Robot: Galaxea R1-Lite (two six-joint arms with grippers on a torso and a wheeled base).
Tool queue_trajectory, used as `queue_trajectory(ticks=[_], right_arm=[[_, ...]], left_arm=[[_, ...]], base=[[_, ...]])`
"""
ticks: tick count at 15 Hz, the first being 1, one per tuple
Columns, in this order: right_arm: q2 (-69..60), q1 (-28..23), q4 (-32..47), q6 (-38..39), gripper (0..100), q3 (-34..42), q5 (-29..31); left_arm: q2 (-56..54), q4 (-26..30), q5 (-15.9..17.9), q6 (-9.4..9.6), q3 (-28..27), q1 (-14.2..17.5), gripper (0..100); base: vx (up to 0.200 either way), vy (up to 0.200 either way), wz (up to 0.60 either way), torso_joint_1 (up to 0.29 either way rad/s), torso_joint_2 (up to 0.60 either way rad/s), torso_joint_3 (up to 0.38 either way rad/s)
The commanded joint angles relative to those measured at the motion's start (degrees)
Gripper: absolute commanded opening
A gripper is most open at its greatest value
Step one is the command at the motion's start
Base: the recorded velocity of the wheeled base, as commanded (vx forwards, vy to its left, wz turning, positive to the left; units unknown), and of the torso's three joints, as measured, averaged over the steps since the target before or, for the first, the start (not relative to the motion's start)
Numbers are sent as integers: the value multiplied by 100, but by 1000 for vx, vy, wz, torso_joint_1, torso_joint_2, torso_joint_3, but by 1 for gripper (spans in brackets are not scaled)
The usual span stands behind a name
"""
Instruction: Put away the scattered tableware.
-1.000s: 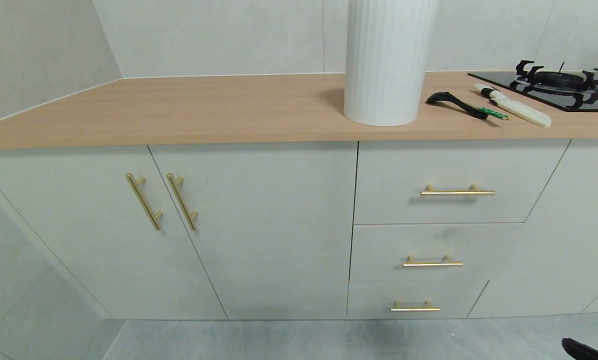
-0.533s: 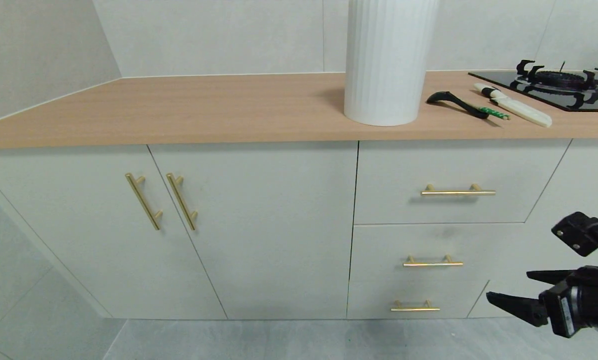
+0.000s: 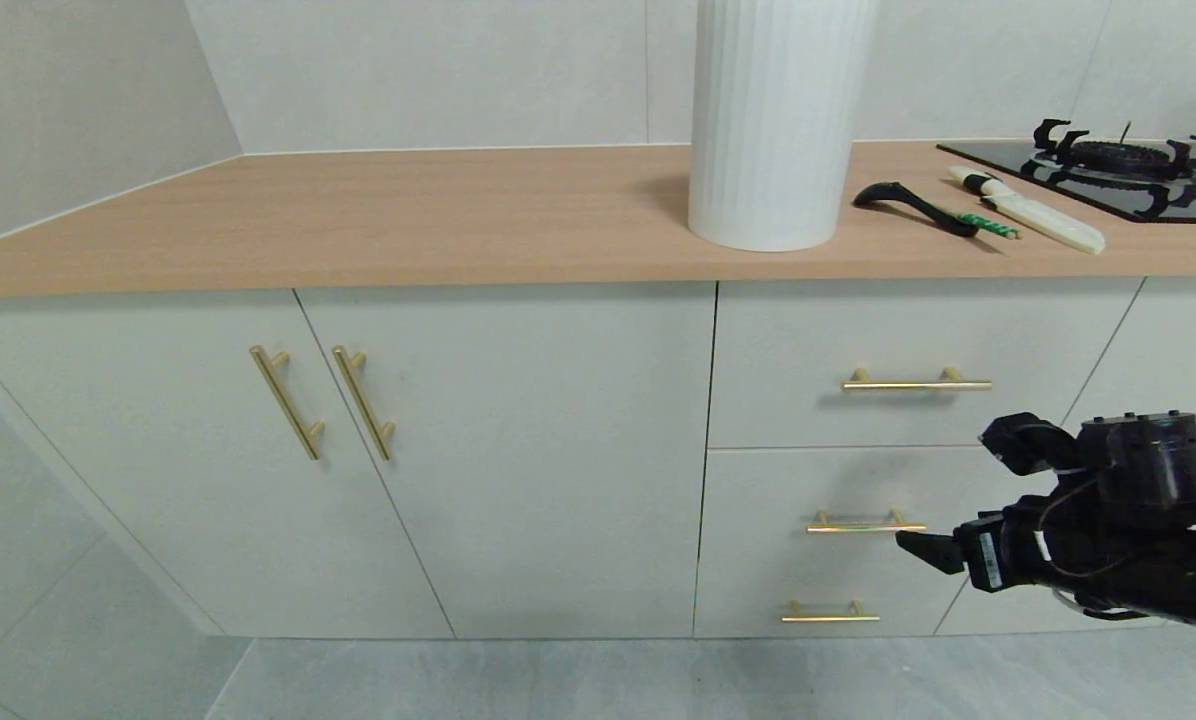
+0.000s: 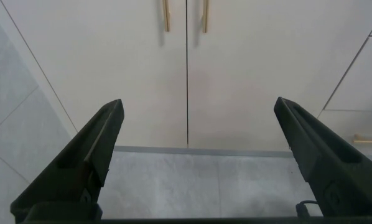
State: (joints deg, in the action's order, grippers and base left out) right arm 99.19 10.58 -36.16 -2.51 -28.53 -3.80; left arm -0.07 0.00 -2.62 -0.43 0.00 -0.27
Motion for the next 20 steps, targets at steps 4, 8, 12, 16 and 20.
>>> queue_trajectory(ticks=[4, 8, 12, 16, 20], right_arm=[[1700, 5, -1675, 532, 100, 23, 284], [2921, 102, -3626, 611, 100, 5, 1022], [3370, 102, -4250, 611, 100, -65, 1180], [3352, 84, -4259, 638, 100, -162, 1286], [3493, 84, -4259, 682, 100, -373, 1505]], left_arm=[[7, 0, -2, -1, 0, 0, 100], [7, 0, -2, -1, 0, 0, 100], [7, 0, -2, -1, 0, 0, 100], [7, 0, -2, -1, 0, 0, 100], [7, 0, -2, -1, 0, 0, 100]], base=[[0, 0, 0, 0, 0, 0], [0, 0, 0, 0, 0, 0], [0, 0, 0, 0, 0, 0], [0, 0, 0, 0, 0, 0], [0, 0, 0, 0, 0, 0]])
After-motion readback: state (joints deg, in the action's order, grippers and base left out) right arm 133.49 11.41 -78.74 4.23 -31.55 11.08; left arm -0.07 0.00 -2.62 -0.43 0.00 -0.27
